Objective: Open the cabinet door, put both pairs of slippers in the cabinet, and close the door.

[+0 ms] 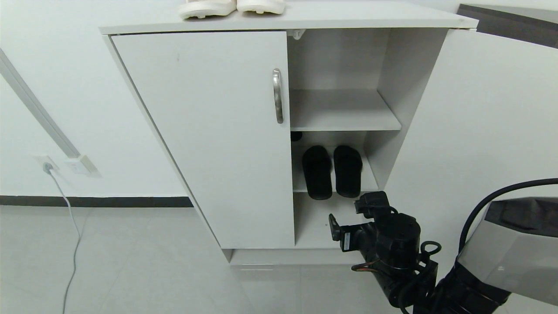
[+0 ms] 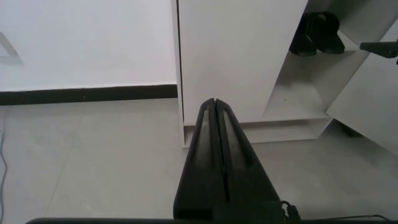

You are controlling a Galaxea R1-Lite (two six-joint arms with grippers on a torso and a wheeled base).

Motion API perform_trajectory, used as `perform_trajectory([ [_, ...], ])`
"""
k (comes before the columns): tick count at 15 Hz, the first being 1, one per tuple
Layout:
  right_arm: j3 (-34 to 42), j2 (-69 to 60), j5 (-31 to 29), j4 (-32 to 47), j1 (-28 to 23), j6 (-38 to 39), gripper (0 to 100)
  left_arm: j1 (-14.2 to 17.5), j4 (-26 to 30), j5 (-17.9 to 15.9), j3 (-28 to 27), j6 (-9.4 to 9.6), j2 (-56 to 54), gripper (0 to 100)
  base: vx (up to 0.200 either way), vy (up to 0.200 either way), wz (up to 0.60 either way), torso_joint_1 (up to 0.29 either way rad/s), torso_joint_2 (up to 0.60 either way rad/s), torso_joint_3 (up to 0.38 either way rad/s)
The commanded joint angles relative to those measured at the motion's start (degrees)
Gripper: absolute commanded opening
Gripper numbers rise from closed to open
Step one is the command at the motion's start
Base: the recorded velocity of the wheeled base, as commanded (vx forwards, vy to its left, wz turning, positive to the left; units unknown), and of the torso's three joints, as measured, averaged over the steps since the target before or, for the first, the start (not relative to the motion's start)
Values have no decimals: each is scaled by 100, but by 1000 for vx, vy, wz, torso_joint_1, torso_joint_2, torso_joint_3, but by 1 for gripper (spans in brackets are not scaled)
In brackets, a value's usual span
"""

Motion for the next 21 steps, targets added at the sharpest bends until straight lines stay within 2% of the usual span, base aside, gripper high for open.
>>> perform_trajectory([
  [1,-2,22,0,-14,0,1,100,4,-1,1,1,-4,7,0,0,0,0,7,2,149],
  [11,306,-251,9,-49,9,-52,100,4,-1,10,1,13,7,0,0,0,0,0,1,197],
  [18,350,-215,-9,-93,9,-60,100,4,-1,10,1,-4,7,0,0,0,0,1,1,26],
  [21,385,-189,0,-85,9,-175,100,4,-1,10,1,-4,7,0,0,200,0,2,4,2],
])
